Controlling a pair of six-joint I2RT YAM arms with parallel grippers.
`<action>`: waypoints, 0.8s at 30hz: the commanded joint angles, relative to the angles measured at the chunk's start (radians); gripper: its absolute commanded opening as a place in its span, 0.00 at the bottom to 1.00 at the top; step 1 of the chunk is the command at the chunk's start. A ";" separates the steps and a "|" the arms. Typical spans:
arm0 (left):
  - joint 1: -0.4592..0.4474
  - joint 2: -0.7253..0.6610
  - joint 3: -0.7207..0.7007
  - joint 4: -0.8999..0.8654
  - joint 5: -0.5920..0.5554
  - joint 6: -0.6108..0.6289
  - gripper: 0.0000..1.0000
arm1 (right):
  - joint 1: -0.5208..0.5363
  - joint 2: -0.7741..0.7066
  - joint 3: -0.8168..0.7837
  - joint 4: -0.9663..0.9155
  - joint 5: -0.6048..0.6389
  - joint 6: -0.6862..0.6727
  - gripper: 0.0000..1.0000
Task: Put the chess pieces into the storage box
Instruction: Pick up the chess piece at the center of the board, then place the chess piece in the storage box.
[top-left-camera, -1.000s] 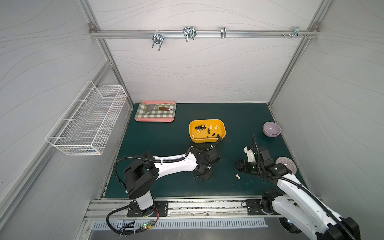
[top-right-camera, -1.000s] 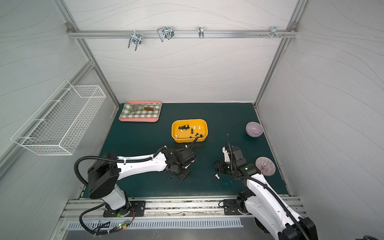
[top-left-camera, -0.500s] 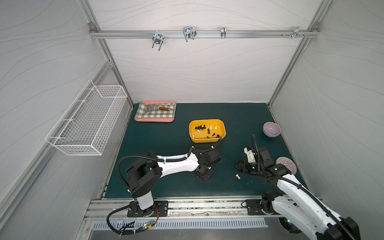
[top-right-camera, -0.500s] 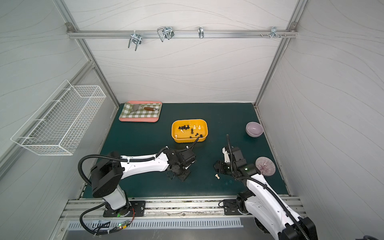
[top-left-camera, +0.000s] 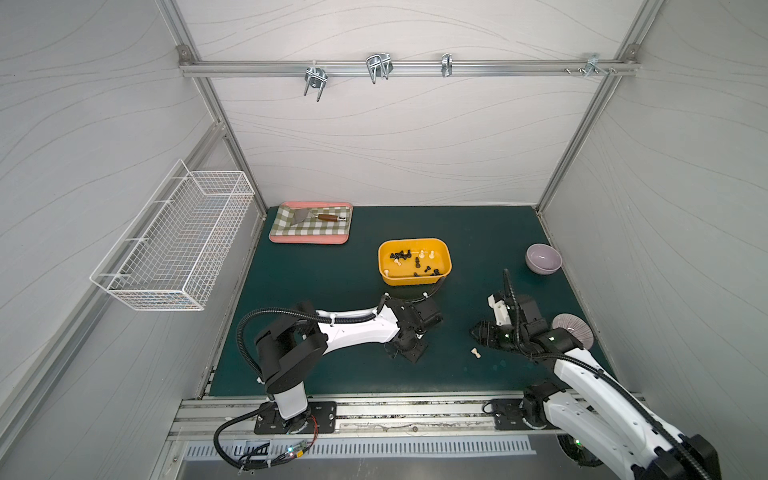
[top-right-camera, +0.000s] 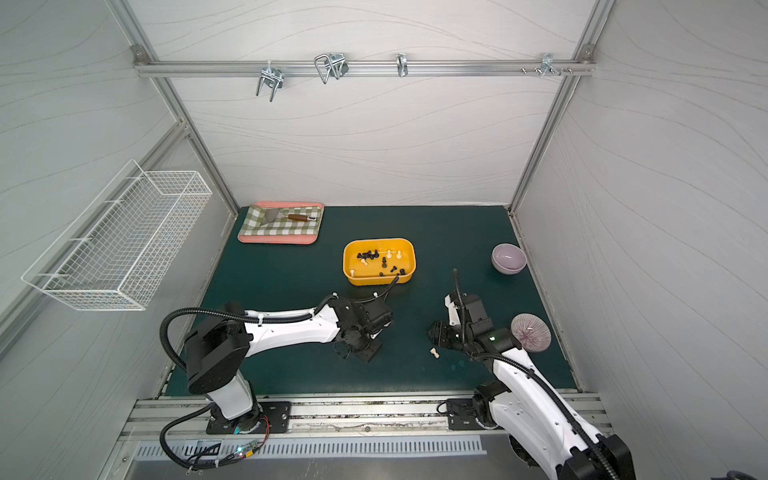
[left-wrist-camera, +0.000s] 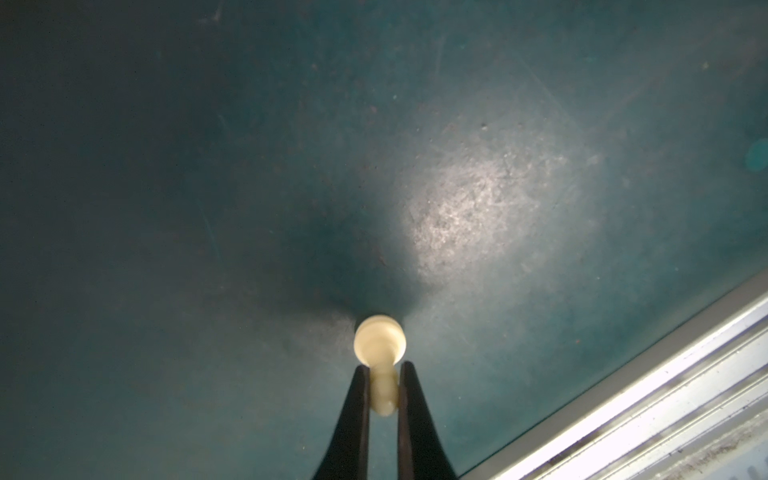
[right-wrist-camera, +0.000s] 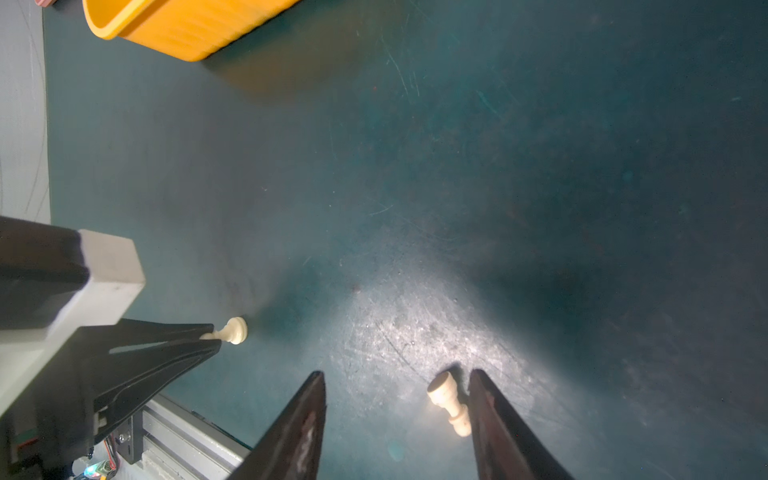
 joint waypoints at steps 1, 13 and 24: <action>-0.002 -0.036 0.051 -0.033 -0.029 0.040 0.06 | 0.001 -0.008 -0.010 -0.004 -0.010 0.003 0.57; 0.083 -0.075 0.214 -0.128 -0.056 0.102 0.06 | 0.001 0.007 -0.012 -0.005 -0.014 0.008 0.57; 0.290 0.038 0.469 -0.003 -0.022 0.168 0.07 | 0.003 0.041 -0.016 -0.017 -0.106 0.027 0.56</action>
